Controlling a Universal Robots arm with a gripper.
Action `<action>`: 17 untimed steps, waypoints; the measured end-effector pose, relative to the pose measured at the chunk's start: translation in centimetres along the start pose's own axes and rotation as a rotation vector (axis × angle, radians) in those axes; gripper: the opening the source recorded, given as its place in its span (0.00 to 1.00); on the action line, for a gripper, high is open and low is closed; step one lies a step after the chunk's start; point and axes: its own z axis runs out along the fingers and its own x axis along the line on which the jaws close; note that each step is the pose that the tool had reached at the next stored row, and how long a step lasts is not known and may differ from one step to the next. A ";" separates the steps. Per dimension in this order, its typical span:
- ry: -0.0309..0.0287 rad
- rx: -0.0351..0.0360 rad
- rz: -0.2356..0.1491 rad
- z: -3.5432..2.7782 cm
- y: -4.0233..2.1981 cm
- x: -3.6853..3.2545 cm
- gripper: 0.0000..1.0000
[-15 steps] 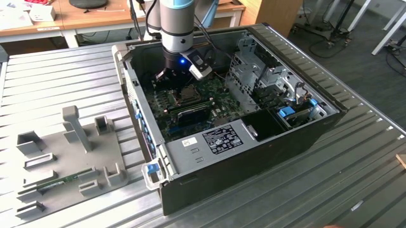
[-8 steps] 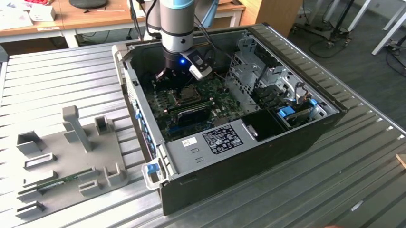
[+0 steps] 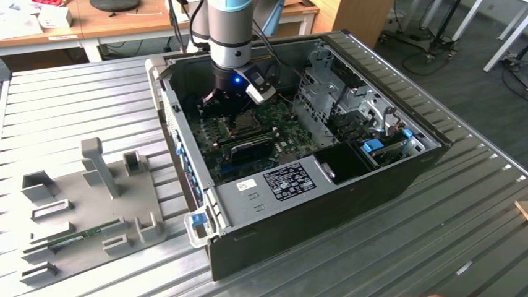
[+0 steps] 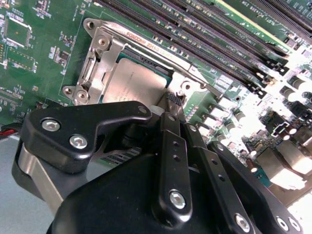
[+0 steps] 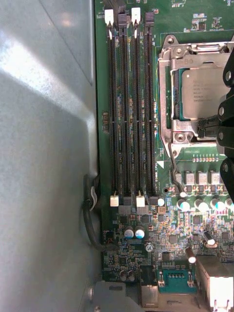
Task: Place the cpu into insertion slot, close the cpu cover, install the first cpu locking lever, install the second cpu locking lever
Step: 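Close the cpu cover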
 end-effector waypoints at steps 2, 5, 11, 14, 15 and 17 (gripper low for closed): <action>0.0001 0.0001 0.000 0.00 0.00 0.00 0.11; 0.0001 0.0002 0.000 0.01 -0.01 0.00 0.11; 0.0002 0.0003 0.000 0.02 -0.01 0.01 0.11; 0.0002 0.0003 0.000 0.02 -0.01 0.01 0.11; 0.0002 0.0004 0.000 0.02 -0.01 0.01 0.11; 0.0002 0.0004 0.000 0.03 -0.01 0.01 0.11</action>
